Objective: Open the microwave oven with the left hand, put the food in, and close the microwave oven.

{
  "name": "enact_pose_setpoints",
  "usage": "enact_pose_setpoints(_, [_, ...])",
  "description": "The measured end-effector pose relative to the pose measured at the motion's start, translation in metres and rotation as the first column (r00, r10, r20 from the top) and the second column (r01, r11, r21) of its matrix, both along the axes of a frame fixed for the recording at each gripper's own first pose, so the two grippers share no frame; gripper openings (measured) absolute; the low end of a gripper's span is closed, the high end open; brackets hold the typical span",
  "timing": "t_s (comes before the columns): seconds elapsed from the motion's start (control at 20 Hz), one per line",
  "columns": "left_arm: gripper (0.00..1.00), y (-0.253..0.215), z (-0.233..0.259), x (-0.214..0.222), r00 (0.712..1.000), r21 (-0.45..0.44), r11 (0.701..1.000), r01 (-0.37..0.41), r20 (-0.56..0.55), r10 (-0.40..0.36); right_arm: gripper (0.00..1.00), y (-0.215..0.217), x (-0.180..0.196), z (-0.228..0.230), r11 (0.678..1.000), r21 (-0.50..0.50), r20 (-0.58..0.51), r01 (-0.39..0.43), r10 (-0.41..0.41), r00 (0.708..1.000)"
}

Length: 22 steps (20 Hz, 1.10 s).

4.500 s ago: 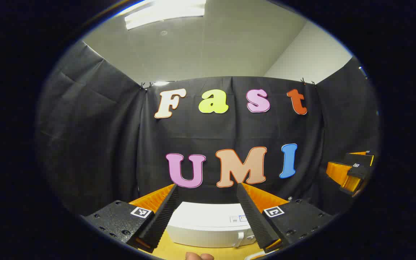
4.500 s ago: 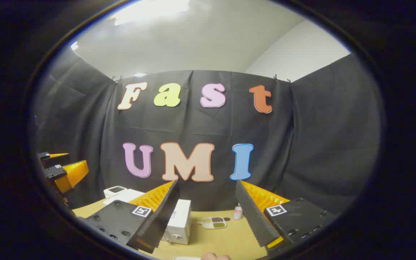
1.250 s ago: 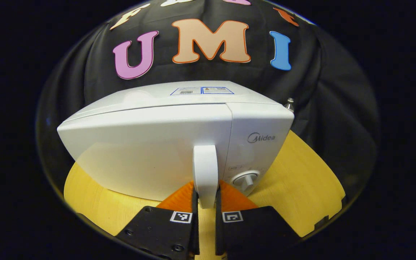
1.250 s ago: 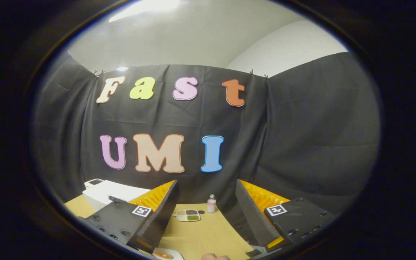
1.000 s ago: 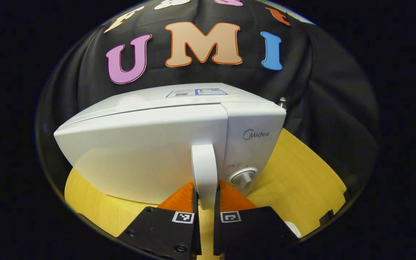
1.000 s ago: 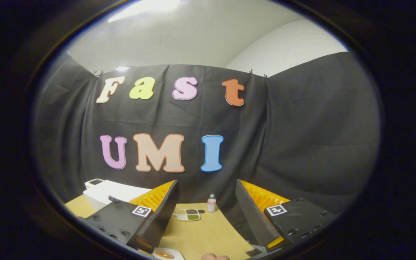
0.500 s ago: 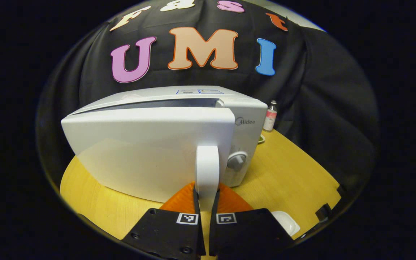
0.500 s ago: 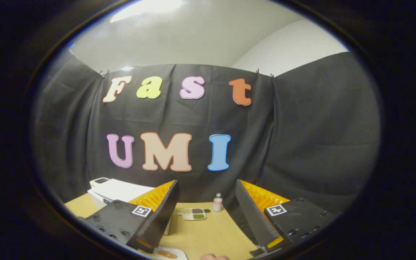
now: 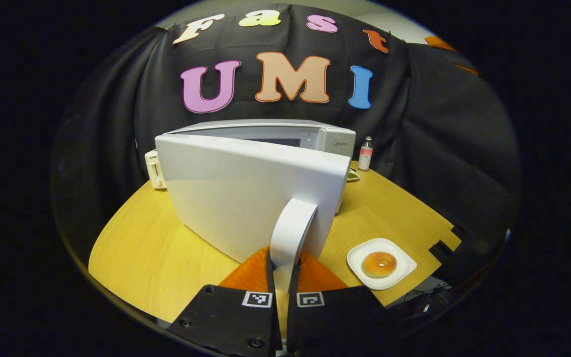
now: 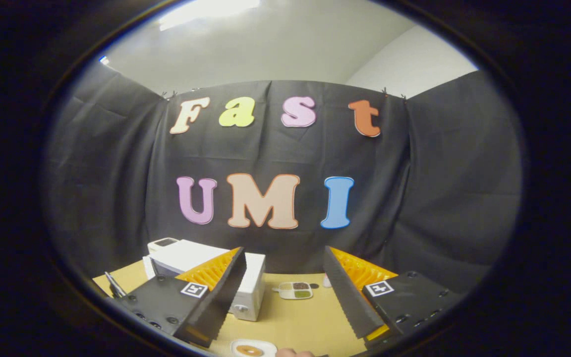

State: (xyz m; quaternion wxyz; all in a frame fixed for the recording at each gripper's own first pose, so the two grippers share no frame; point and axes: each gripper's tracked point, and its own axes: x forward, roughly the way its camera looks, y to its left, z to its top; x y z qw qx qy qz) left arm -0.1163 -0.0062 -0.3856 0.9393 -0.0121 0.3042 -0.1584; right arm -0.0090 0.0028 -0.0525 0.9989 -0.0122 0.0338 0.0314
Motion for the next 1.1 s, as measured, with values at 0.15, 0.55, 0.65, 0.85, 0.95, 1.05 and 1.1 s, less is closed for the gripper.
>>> enact_pose_setpoints(0.15, [0.04, 0.033, 0.003, -0.016, 1.000, 0.023, 1.000, -0.013, 0.003, 0.013, 0.97, 0.023, -0.002, -0.022, 0.999, -0.011, -0.045, -0.034, 0.034, 0.998])
enact_pose_setpoints(0.55, [0.04, 0.129, 0.009, -0.044, 0.987, 0.064, 0.985, -0.162, 0.030, 0.160, 0.97, 0.085, -0.022, -0.053, 0.996, -0.003, -0.111, -0.091, 0.090, 0.990])
enact_pose_setpoints(0.65, [0.06, 0.156, 0.008, -0.047, 0.983, 0.095, 0.978, -0.184, 0.041, 0.181, 0.97, 0.100, -0.025, -0.054, 0.995, 0.021, -0.115, -0.099, 0.101, 0.988])
enact_pose_setpoints(0.85, [0.04, 0.193, 0.009, -0.049, 0.969, 0.050, 0.969, -0.244, 0.048, 0.241, 0.97, 0.129, -0.031, -0.049, 0.992, 0.028, -0.099, -0.124, 0.126, 0.987])
enact_pose_setpoints(0.95, [0.03, 0.201, 0.009, -0.049, 0.968, 0.034, 0.969, -0.246, 0.052, 0.244, 0.97, 0.139, -0.035, -0.045, 0.990, 0.032, -0.085, -0.138, 0.141, 0.986])
enact_pose_setpoints(1.05, [0.03, 0.203, 0.008, -0.048, 0.968, 0.023, 0.969, -0.248, 0.051, 0.246, 0.99, 0.143, -0.038, -0.042, 0.989, 0.030, -0.075, -0.145, 0.147, 0.986])
enact_pose_setpoints(1.1, [0.03, 0.202, 0.009, -0.048, 0.969, 0.019, 0.970, -0.243, 0.048, 0.242, 0.99, 0.143, -0.038, -0.042, 0.989, 0.028, -0.074, -0.145, 0.147, 0.986])
